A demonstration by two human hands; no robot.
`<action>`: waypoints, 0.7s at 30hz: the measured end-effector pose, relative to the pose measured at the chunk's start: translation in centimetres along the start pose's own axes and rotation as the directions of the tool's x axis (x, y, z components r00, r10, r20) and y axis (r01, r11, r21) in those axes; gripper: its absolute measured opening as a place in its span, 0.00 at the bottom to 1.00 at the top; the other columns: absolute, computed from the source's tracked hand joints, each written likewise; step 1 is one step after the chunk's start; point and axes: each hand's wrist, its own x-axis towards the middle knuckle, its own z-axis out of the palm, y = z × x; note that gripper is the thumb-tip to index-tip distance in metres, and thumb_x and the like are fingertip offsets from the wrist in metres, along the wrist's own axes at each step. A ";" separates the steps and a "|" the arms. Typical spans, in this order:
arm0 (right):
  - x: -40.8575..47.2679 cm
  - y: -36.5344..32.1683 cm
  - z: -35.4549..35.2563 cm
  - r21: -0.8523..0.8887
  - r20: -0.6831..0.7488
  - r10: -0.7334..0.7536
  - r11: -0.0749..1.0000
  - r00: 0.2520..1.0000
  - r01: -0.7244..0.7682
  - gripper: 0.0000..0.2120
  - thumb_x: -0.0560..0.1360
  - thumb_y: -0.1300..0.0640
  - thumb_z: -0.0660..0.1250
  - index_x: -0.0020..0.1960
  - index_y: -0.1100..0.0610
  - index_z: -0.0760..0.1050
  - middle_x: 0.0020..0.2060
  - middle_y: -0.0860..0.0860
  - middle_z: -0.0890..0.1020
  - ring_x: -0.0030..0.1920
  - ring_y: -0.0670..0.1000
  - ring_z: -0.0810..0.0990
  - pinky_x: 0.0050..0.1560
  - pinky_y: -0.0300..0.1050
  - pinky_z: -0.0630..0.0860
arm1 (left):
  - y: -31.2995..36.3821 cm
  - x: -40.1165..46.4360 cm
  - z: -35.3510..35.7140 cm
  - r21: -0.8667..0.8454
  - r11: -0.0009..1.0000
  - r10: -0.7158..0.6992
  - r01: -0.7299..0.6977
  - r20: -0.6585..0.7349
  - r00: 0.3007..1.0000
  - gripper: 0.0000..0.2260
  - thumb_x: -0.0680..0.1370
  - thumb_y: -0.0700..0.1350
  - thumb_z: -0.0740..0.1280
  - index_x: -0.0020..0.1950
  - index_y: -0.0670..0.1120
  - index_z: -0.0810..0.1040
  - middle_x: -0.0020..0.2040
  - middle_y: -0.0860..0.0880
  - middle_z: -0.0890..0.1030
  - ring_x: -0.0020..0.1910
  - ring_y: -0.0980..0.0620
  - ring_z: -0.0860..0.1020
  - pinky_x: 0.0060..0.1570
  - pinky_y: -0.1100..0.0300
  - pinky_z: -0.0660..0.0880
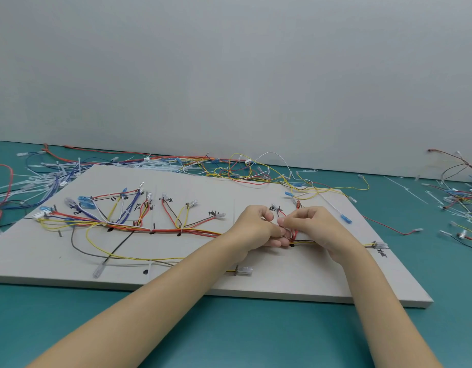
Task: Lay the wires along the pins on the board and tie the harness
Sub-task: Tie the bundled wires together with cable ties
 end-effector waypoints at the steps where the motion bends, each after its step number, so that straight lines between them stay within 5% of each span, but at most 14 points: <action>1: 0.1 0.0 0.0 0.012 -0.015 0.002 1.000 1.000 -0.002 0.07 0.69 0.54 0.76 0.35 0.56 0.83 0.32 0.49 0.82 0.39 0.45 0.77 0.47 0.42 0.68 | 0.0 0.0 0.0 0.003 1.000 0.001 -0.001 -0.001 1.000 0.16 0.76 0.29 0.64 0.42 0.46 0.61 0.46 0.38 0.80 0.32 0.49 0.81 0.27 0.68 0.76; 21: -0.3 -0.2 0.1 -0.018 -0.008 -0.074 0.997 0.997 0.074 0.09 0.72 0.57 0.73 0.35 0.58 0.83 0.35 0.56 0.82 0.39 0.47 0.76 0.48 0.44 0.70 | -0.2 0.0 0.1 0.020 1.000 0.017 -0.017 -0.025 1.000 0.14 0.77 0.30 0.65 0.41 0.45 0.64 0.46 0.37 0.80 0.30 0.51 0.80 0.26 0.68 0.76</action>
